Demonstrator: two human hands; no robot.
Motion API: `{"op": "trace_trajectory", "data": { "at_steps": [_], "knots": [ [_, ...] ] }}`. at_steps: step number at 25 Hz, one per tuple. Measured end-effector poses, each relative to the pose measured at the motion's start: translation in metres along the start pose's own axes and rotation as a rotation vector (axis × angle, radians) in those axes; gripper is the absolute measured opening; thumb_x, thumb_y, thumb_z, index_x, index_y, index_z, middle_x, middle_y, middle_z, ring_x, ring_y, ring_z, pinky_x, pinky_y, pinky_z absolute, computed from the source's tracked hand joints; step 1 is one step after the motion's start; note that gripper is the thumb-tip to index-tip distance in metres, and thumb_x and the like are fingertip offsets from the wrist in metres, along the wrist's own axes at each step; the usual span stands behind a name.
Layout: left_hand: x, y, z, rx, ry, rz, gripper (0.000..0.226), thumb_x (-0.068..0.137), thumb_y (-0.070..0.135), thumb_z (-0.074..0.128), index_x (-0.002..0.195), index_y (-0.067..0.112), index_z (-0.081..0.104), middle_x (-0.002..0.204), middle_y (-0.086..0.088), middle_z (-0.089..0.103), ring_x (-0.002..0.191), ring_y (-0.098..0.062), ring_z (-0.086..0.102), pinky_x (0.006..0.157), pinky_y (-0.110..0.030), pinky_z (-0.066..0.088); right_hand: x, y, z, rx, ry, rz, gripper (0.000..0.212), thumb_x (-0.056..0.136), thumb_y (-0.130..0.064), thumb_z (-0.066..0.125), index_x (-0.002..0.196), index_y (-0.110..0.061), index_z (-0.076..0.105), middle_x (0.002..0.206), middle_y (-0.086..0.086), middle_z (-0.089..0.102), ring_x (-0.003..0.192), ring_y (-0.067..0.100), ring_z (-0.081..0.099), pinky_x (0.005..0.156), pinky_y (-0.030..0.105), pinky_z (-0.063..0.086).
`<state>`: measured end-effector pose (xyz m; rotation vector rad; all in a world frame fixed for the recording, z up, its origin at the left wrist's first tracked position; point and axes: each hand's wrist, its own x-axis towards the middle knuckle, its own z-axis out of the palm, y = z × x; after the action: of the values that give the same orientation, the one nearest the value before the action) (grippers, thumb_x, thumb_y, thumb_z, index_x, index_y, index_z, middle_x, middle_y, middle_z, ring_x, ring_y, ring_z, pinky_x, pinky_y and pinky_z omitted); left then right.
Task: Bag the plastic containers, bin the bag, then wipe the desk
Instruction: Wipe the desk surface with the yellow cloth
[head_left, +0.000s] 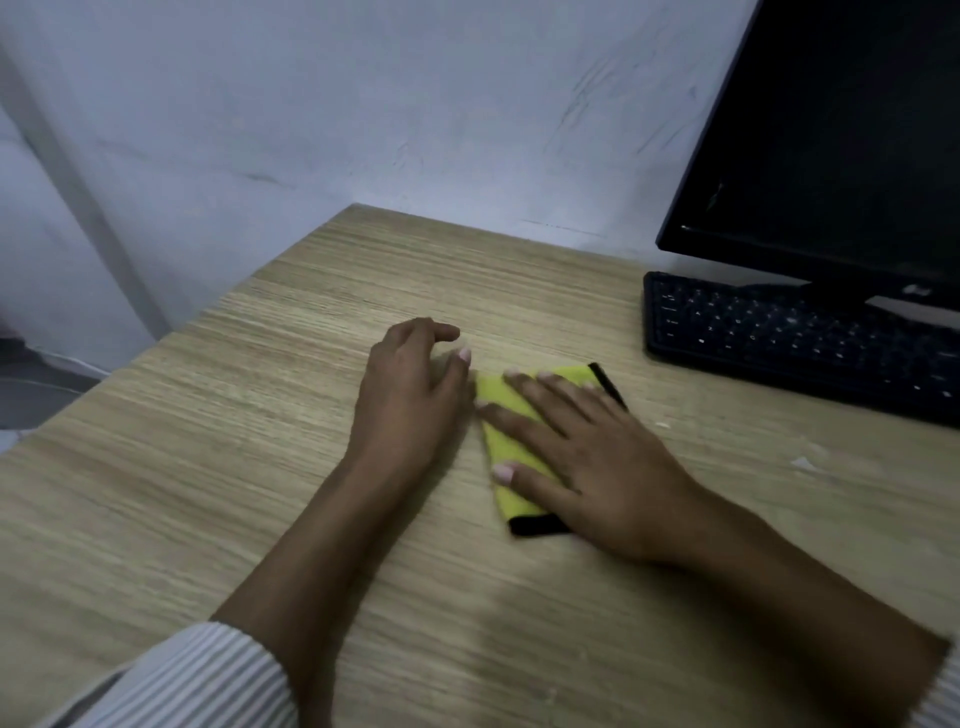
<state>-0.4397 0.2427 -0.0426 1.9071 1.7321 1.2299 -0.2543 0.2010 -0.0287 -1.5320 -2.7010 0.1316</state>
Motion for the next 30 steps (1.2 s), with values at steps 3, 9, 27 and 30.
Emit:
{"op": "trace_trajectory", "data": {
  "at_steps": [3, 9, 27, 30],
  "knots": [
    [-0.001, 0.003, -0.002, 0.000, -0.030, 0.006, 0.029, 0.094, 0.028, 0.053, 0.120, 0.016, 0.061, 0.126, 0.000, 0.057, 0.118, -0.012, 0.051, 0.094, -0.022, 0.037, 0.046, 0.027, -0.002, 0.020, -0.005, 0.192, 0.060, 0.092, -0.067, 0.011, 0.148, -0.049, 0.004, 0.163, -0.008, -0.005, 0.149, 0.016, -0.005, 0.119, 0.042, -0.001],
    [-0.010, 0.011, -0.009, -0.140, 0.011, -0.010, 0.025, 0.096, 0.026, 0.053, 0.116, 0.015, 0.063, 0.116, 0.001, 0.063, 0.110, -0.012, 0.057, 0.096, -0.030, 0.045, 0.027, -0.039, 0.010, 0.036, 0.065, -0.017, 0.062, 0.094, -0.059, 0.014, 0.152, -0.036, 0.008, 0.163, -0.004, -0.002, 0.149, 0.017, -0.006, 0.120, 0.043, -0.003],
    [-0.062, 0.033, -0.014, -0.001, -0.193, 0.126, 0.034, 0.092, 0.037, 0.049, 0.114, 0.016, 0.065, 0.116, 0.003, 0.063, 0.109, -0.008, 0.056, 0.090, -0.018, 0.039, -0.053, 0.013, -0.002, 0.002, -0.013, 0.092, 0.068, 0.081, -0.073, -0.001, 0.145, -0.053, -0.006, 0.160, -0.016, -0.014, 0.147, 0.010, -0.012, 0.118, 0.035, -0.006],
    [-0.061, 0.037, -0.006, 0.046, -0.199, 0.155, 0.042, 0.089, 0.040, 0.046, 0.119, 0.015, 0.061, 0.121, 0.000, 0.061, 0.113, -0.013, 0.055, 0.095, -0.023, 0.040, -0.005, 0.030, 0.000, 0.024, 0.029, 0.237, 0.065, 0.088, -0.071, 0.006, 0.149, -0.048, 0.006, 0.163, -0.008, -0.003, 0.149, 0.017, -0.001, 0.119, 0.042, 0.001]
  ]
}}
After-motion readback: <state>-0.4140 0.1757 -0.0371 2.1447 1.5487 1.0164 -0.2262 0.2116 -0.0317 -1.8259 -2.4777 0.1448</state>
